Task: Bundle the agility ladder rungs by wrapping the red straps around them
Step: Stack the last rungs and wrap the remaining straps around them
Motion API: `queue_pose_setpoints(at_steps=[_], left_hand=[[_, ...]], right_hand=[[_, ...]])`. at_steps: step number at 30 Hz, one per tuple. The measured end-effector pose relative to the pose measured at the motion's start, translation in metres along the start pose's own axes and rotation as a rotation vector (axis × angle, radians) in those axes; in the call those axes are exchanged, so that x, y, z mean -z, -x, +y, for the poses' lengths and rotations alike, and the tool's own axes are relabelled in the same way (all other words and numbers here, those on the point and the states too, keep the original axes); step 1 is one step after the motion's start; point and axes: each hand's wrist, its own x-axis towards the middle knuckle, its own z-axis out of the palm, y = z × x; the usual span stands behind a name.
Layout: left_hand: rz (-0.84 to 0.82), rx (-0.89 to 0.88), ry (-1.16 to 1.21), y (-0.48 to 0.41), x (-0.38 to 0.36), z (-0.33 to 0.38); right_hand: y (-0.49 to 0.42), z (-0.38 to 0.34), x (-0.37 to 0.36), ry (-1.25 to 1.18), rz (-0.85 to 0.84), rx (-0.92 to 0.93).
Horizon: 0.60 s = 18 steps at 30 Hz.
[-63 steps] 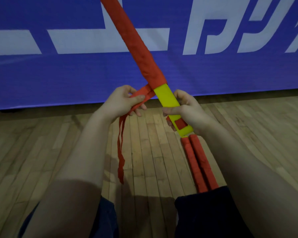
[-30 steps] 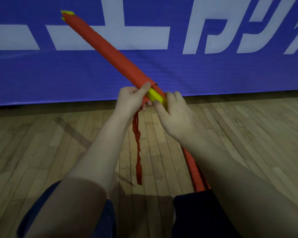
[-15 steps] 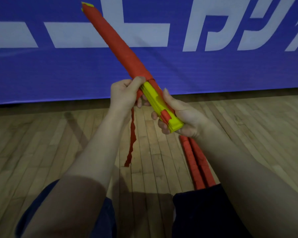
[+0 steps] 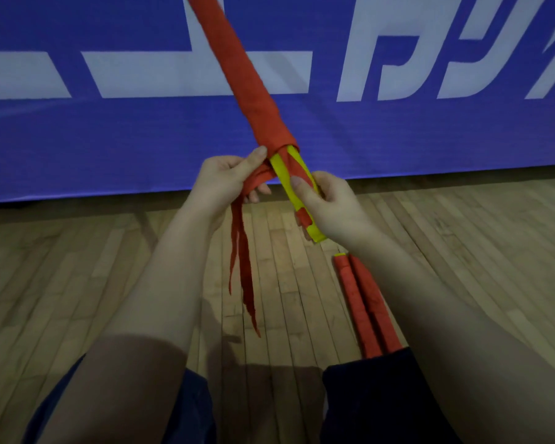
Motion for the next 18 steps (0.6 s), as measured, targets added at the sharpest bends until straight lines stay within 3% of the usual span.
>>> queue_pose_setpoints(at_steps=[4,9,14,18], left_hand=[[-0.099,0.025,0.016,0.003,0.011,0.008],[-0.281,0.032,-0.007,0.004,0.007,0.008],[-0.314,0.085,0.005,0.006,0.002,0.007],[-0.245,0.093,-0.027,0.005,0.002,0.010]], right_hand=[[-0.004,0.010,0.022,0.440,0.160,0.159],[-0.005,0.014,0.023,0.764,0.195,0.222],[-0.007,0.017,0.012,0.886,0.207,0.317],[-0.007,0.014,0.011,0.915,0.252,0.347]])
